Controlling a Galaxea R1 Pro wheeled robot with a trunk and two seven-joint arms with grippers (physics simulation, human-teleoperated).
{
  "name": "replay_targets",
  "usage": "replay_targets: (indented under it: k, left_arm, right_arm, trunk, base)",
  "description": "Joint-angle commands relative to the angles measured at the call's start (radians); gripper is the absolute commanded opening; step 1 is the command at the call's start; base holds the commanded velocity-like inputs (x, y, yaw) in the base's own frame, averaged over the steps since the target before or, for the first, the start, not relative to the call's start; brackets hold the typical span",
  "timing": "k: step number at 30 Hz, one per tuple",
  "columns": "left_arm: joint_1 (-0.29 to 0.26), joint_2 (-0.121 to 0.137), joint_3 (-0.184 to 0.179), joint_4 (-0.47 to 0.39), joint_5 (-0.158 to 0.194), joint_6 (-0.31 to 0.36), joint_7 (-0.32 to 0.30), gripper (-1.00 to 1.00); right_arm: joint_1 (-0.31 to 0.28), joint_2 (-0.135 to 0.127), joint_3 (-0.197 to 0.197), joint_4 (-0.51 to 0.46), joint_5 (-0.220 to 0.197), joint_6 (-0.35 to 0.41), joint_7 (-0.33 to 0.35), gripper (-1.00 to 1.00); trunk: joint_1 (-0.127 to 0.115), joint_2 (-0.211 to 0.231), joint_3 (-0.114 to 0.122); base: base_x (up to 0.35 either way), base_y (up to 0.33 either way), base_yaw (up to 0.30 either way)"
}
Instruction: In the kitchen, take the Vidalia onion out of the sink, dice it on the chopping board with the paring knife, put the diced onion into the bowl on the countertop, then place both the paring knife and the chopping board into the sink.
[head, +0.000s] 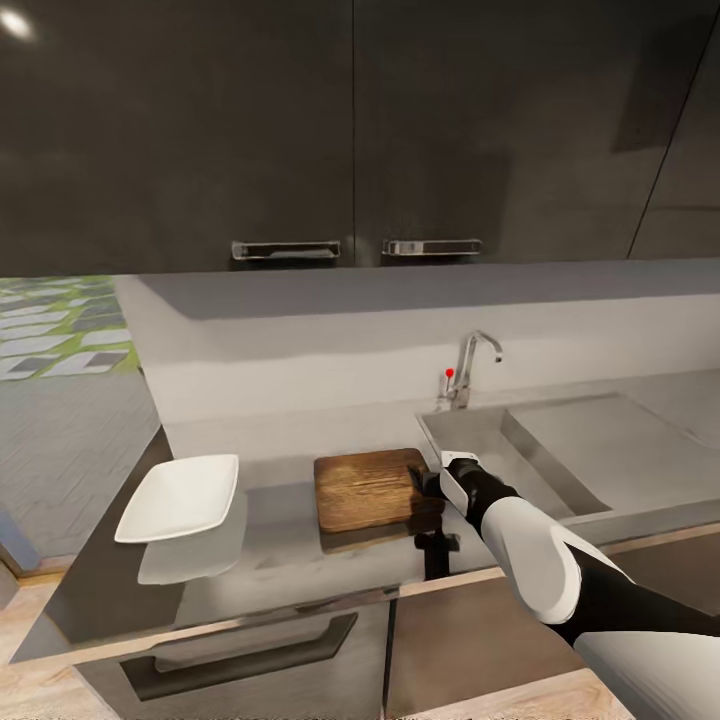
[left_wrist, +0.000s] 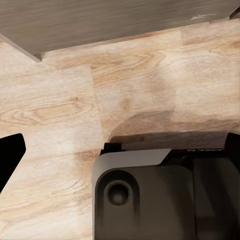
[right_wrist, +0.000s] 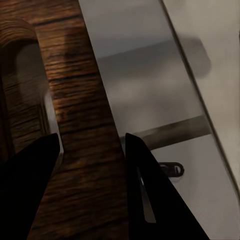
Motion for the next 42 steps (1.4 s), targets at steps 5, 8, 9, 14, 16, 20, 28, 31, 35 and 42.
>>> replay_targets:
  k: [5,8,9,14,16,20,28,31,35,42]
  left_arm:
    - [0.000,0.000,0.000,-0.001,0.000,-0.001,0.000,1.00]
    - [0.000,0.000,0.000,-0.001,0.000,-0.002,0.000,1.00]
    - [0.000,0.000,0.000,-0.001,0.000,-0.002,0.000,1.00]
    - [0.000,0.000,0.000,-0.001,0.000,-0.002,0.000,1.00]
    - [0.000,0.000,-0.001,-0.001,0.000,-0.002,-0.001,1.00]
    - [0.000,0.000,-0.001,-0.001,0.000,-0.001,-0.001,1.00]
    - [0.000,0.000,0.000,-0.001,0.000,-0.002,-0.001,1.00]
    - [0.000,0.000,0.000,-0.001,0.000,-0.001,-0.001,1.00]
    - [0.000,0.000,-0.001,-0.001,0.000,-0.002,-0.001,1.00]
    - [0.000,0.000,-0.001,-0.002,0.000,-0.002,-0.001,1.00]
  right_arm:
    - [-0.001,0.002,-0.009,-0.002,0.010,0.005,-0.001,-1.00]
    - [-0.001,0.003,-0.009,-0.002,0.010,0.005,-0.001,-1.00]
    - [-0.001,0.003,-0.008,-0.002,0.010,0.005,-0.001,-1.00]
    - [-0.001,0.005,-0.008,-0.002,0.010,0.005,-0.001,-1.00]
    - [-0.001,0.005,-0.009,-0.002,0.010,0.005,-0.001,-1.00]
    - [-0.001,0.005,-0.008,-0.002,0.010,0.006,-0.001,1.00]
    - [-0.001,0.004,-0.009,-0.002,0.010,0.007,-0.001,1.00]
    - [-0.001,0.005,-0.009,-0.002,0.010,0.006,-0.001,1.00]
    - [-0.001,0.005,-0.008,-0.002,0.010,0.006,-0.001,1.00]
    - [-0.001,0.007,-0.008,-0.002,0.010,0.006,0.000,1.00]
  trunk:
    - [0.000,-0.001,-0.007]
    - [0.000,-0.001,-0.008]
    - [0.000,-0.001,-0.008]
    - [0.000,-0.001,-0.008]
    - [0.000,-0.001,-0.008]
    - [0.000,-0.001,-0.008]
    - [0.000,-0.001,-0.008]
    - [0.000,-0.001,-0.008]
    - [0.000,-0.001,-0.007]
    - [0.000,-0.001,0.003]
  base:
    - [0.089,0.033,0.000]
    - [0.087,0.029,0.000]
    - [0.034,0.011,0.000]
    - [0.011,0.004,0.000]
    - [0.002,0.001,0.000]
    - [0.000,0.000,0.000]
    - [0.000,0.000,0.000]
    - [0.000,0.000,0.000]
    - [0.000,0.000,0.000]
    - [0.000,0.000,0.000]
